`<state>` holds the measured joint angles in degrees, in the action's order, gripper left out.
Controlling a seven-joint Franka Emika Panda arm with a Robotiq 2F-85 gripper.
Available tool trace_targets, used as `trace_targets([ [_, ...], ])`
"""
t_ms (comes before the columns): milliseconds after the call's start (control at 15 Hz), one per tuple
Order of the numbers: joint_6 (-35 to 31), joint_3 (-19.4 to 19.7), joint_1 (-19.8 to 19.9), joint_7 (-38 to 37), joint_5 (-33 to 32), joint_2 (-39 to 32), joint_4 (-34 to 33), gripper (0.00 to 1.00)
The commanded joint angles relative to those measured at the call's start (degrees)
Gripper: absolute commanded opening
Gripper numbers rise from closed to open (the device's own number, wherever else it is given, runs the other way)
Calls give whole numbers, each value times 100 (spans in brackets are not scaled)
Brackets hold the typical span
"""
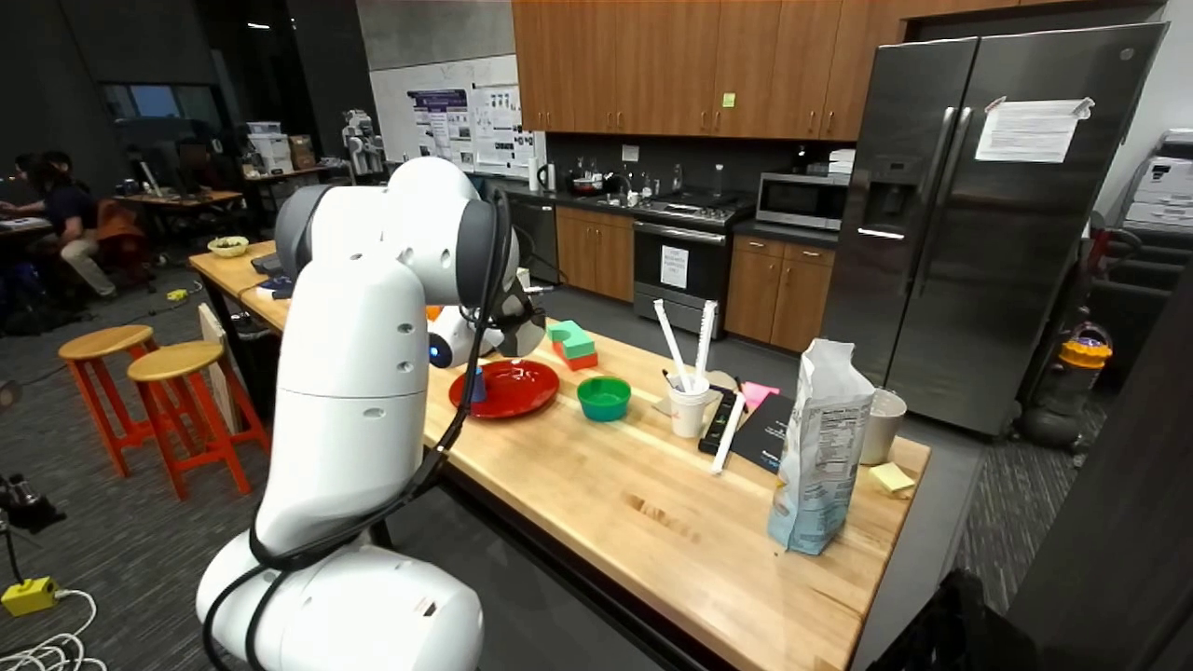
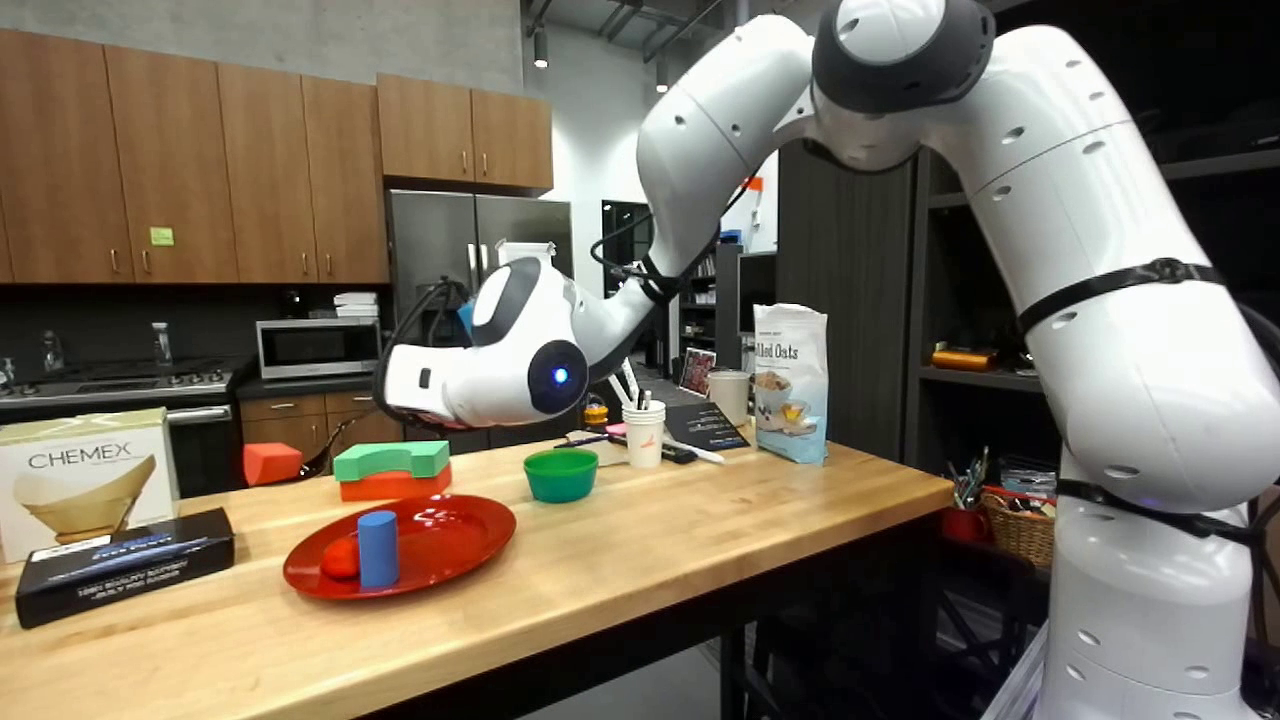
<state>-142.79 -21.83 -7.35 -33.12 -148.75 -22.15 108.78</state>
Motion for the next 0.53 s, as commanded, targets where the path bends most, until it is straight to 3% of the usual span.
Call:
trace_targets([
  [0,-163,164,54,-17,-27,793,567,1],
  [267,-176,342,7,269,154,1302,1065,1],
  [467,214,300,-248,613,664,1491,1640,1],
])
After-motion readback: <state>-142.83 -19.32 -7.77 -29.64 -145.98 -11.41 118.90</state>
